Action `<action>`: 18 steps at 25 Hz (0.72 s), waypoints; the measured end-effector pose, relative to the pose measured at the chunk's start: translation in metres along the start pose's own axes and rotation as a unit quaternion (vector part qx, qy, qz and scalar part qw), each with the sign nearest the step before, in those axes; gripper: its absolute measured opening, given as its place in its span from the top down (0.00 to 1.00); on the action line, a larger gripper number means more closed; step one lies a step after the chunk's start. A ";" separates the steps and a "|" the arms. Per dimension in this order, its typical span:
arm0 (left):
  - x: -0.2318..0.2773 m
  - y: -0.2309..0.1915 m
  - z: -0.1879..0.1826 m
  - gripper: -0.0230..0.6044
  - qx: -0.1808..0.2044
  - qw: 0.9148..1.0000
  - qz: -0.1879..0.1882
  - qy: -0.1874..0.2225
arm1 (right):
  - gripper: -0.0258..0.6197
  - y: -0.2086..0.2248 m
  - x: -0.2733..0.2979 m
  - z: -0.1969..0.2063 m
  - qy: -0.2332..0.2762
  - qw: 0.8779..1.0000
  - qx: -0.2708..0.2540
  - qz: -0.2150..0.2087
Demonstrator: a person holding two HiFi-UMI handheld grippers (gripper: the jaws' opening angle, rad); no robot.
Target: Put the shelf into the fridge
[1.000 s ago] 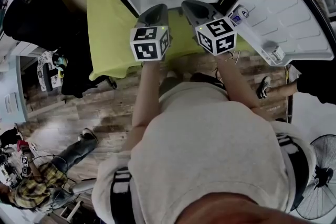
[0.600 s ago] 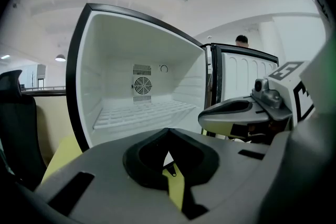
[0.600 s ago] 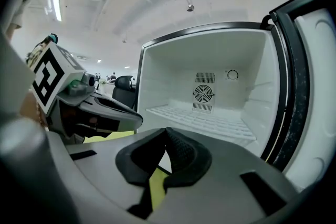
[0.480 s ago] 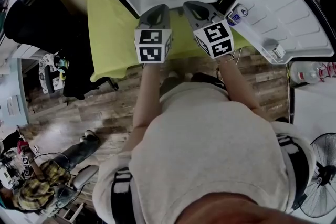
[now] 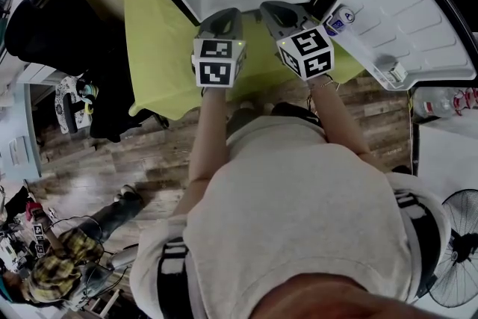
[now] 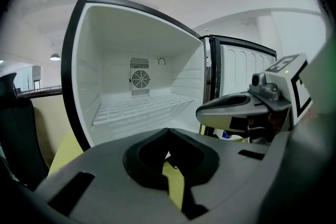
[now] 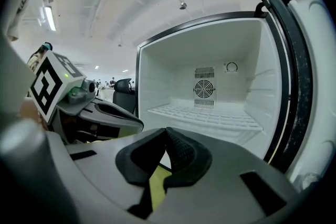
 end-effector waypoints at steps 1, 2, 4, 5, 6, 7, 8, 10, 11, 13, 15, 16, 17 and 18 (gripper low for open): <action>0.000 -0.001 0.002 0.95 -0.001 1.000 0.000 -0.001 | 0.94 0.000 0.001 0.000 -0.001 1.000 0.000 0.001; 0.000 -0.002 0.003 0.95 -0.002 1.000 0.000 -0.001 | 0.94 0.000 0.001 -0.001 -0.002 1.000 0.000 0.001; 0.000 -0.004 0.003 0.95 -0.005 1.000 -0.001 -0.002 | 0.94 0.001 0.001 -0.002 -0.001 1.000 0.002 0.002; -0.001 -0.005 0.003 0.95 -0.006 1.000 -0.002 -0.001 | 0.94 0.001 0.001 -0.003 0.000 1.000 0.002 0.002; -0.001 -0.006 0.001 0.95 -0.009 1.000 -0.002 0.002 | 0.94 0.001 0.002 -0.003 -0.001 1.000 -0.001 0.003; -0.002 -0.007 0.000 0.95 -0.011 1.000 -0.001 0.005 | 0.94 0.001 0.002 -0.002 -0.002 1.000 -0.004 0.004; -0.002 -0.007 -0.002 0.95 -0.014 1.000 0.001 0.009 | 0.94 0.001 0.002 -0.002 -0.003 1.000 -0.007 0.005; -0.002 -0.006 -0.002 0.95 -0.018 1.000 0.008 0.013 | 0.94 0.002 0.003 -0.001 -0.006 1.000 -0.010 0.006; -0.002 -0.005 -0.002 0.95 -0.019 1.000 0.012 0.014 | 0.94 0.003 0.003 -0.001 -0.007 1.000 -0.012 0.007; -0.002 -0.005 -0.002 0.95 -0.021 1.000 0.016 0.015 | 0.94 0.002 0.003 -0.001 -0.009 1.000 -0.012 0.006; -0.002 -0.005 -0.003 0.95 -0.023 0.999 0.016 0.018 | 0.94 0.002 0.002 -0.002 -0.010 1.000 -0.012 0.004; -0.002 -0.005 -0.004 0.95 -0.024 0.999 0.015 0.019 | 0.94 0.003 0.002 -0.002 -0.010 1.000 -0.012 0.004; -0.003 -0.006 -0.004 0.95 -0.026 0.999 0.015 0.021 | 0.94 0.003 0.002 -0.002 -0.010 1.000 -0.011 0.004; -0.003 -0.005 -0.005 0.95 -0.029 0.999 0.017 0.022 | 0.94 0.003 0.002 -0.001 -0.011 1.000 -0.010 0.003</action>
Point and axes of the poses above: the fingertips, and each gripper's own axes: x forward along the fingers, y to its right, z out of its underside, the point moved 1 cm from there along -x, backward along the fingers, and after that the axes turned 10 degrees about x, right-handed, at the moved point
